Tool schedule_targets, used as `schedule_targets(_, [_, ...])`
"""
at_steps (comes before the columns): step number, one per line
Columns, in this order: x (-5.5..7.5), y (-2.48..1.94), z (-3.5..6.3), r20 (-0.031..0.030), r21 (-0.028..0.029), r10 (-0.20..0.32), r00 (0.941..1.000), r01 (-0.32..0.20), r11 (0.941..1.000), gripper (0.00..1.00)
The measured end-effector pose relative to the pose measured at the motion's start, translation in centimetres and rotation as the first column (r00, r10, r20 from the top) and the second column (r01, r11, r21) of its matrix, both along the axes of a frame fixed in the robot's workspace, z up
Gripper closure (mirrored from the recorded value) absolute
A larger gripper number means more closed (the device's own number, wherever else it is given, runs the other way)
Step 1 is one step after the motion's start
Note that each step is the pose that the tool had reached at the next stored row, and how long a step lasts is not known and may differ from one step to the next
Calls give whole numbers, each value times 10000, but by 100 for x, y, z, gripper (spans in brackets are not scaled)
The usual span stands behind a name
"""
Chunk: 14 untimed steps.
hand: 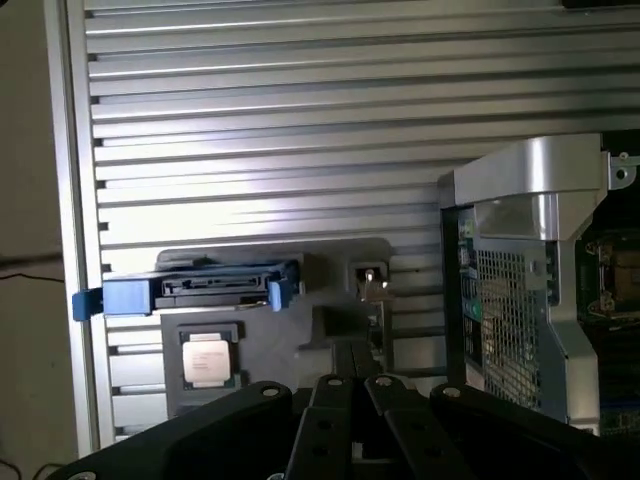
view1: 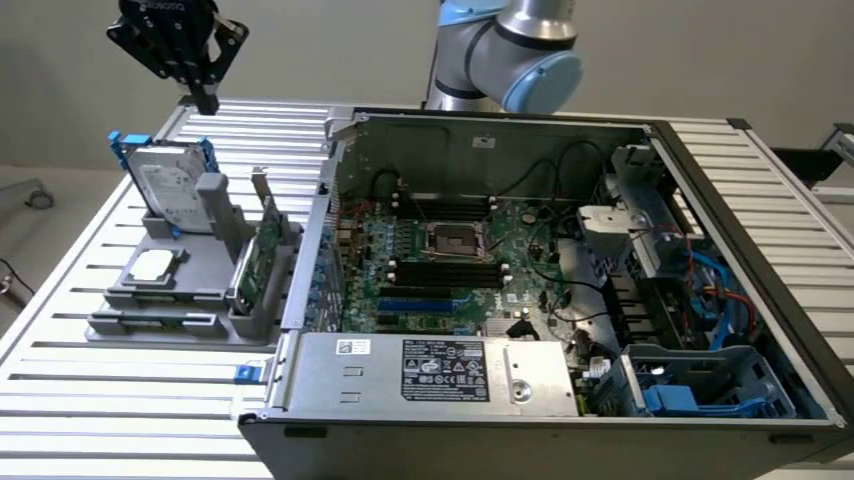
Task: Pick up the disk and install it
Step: 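Reach for the disk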
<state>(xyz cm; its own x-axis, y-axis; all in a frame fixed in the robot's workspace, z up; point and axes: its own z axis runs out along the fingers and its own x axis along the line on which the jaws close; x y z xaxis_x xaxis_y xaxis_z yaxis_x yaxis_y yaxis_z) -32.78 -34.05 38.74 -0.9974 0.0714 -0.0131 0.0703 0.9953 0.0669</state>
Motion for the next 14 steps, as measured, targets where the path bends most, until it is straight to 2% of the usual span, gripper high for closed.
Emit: schedule_targets(14, [-545, 137, -21, -27, 122, -1, 10000, 2, 9999, 89])
